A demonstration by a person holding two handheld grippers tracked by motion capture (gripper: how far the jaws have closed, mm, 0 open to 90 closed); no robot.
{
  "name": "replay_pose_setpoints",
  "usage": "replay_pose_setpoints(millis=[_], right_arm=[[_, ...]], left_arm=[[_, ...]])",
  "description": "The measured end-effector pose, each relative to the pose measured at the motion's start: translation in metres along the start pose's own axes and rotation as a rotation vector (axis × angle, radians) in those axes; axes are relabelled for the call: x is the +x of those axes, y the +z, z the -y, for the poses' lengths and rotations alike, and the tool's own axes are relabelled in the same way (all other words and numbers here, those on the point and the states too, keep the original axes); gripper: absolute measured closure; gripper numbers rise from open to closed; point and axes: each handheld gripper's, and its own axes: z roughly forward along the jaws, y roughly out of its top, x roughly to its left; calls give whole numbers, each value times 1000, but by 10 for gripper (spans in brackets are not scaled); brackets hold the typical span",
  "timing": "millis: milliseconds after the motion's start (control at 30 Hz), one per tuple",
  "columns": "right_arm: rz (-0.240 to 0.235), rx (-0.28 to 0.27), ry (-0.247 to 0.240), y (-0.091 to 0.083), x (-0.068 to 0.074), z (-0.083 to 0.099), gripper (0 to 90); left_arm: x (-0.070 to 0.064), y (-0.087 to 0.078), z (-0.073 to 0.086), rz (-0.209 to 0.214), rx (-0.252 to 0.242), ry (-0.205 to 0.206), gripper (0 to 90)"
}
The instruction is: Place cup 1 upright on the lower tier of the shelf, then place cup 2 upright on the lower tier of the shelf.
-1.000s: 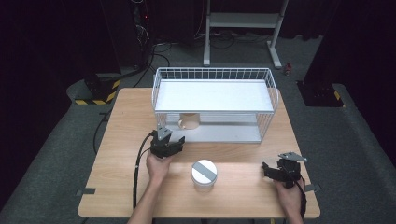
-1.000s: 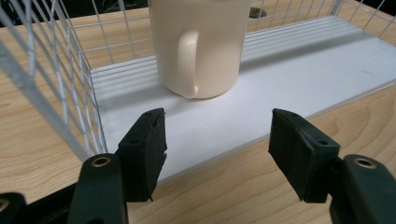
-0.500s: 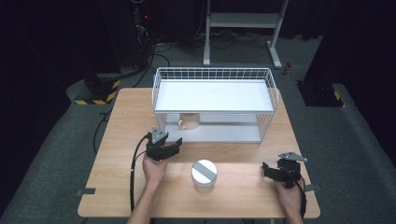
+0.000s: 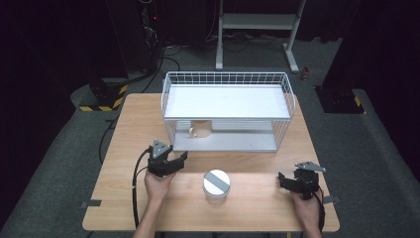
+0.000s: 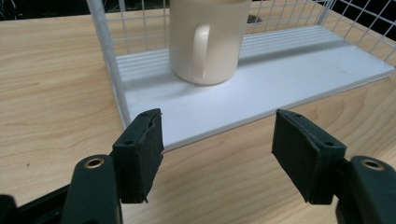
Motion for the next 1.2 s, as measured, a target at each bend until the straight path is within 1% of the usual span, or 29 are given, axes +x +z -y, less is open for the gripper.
replay_pose_setpoints(millis=[233, 400, 500, 533, 633, 733, 900, 1067, 1100, 1200], right_arm=[[-1, 0, -2, 0, 0, 0, 153], [-1, 0, 0, 0, 0, 0, 153], [-1, 0, -1, 0, 0, 0, 153], [-1, 0, -1, 0, 0, 0, 153], [-1, 0, -1, 0, 0, 0, 152], [-1, 0, 0, 0, 0, 0, 152], [-1, 0, -1, 0, 0, 0, 153], [-1, 0, -1, 0, 0, 0, 152], [-1, 0, 0, 0, 0, 0, 153], [-2, 0, -3, 0, 0, 0, 152]], left_arm=[[6, -15, 9, -1, -18, -32, 332], [11, -22, 14, -11, 0, -41, 330], [10, -25, 17, -6, -6, -45, 328], [9, -25, 18, -3, -7, -48, 327], [8, -25, 24, -6, 14, -40, 326], [8, -25, 30, -5, 24, -46, 325], [7, -31, 38, 2, 11, -56, 321], [8, -32, 42, 0, 17, -62, 317], [8, -32, 44, 4, 20, -69, 316], [7, -31, 48, -14, 39, -56, 313]])
